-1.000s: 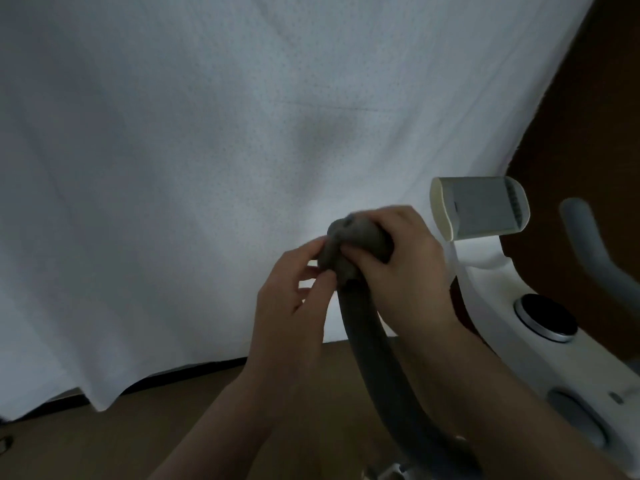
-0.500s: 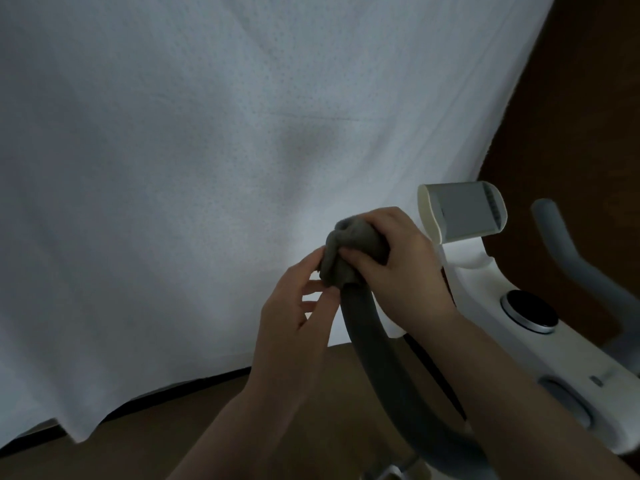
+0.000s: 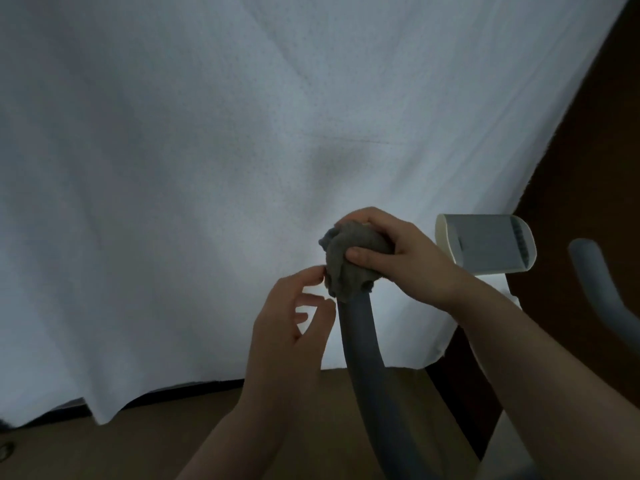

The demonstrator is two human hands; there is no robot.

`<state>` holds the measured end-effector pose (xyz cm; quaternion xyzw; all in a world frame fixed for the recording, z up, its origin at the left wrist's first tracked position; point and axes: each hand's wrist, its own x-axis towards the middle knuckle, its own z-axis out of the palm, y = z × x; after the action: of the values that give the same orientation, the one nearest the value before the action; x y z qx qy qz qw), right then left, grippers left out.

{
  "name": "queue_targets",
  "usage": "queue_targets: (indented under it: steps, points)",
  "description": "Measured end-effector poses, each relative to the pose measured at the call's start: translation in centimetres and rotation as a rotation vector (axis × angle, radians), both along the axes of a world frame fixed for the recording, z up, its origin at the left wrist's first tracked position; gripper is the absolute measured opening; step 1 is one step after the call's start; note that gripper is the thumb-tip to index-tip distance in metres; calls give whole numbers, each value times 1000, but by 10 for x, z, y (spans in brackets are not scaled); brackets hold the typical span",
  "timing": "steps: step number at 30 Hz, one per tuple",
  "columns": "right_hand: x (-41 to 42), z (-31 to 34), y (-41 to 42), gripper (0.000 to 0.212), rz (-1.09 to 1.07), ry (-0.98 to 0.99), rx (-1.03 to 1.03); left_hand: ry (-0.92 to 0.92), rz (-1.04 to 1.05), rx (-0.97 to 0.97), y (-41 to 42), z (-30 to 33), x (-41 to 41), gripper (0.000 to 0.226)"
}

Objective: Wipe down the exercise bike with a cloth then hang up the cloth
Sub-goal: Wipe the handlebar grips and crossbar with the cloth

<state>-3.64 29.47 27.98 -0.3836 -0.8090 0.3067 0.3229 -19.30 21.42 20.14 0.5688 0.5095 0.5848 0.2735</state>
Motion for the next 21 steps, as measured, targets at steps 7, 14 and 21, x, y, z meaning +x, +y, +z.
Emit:
queue_targets:
  steps: [7, 14, 21]
  points:
    - [-18, 7, 19, 23, 83, -92, -139, 39, 99, -10, -16, -1, 9, 27]
    - [2, -25, -5, 24, -122, 263, -73, 66, 121, -30, -23, 2, 17, 30]
    - [-13, -48, -39, 30, -421, 317, 78, 89, 76, -22, -33, -9, 34, 27]
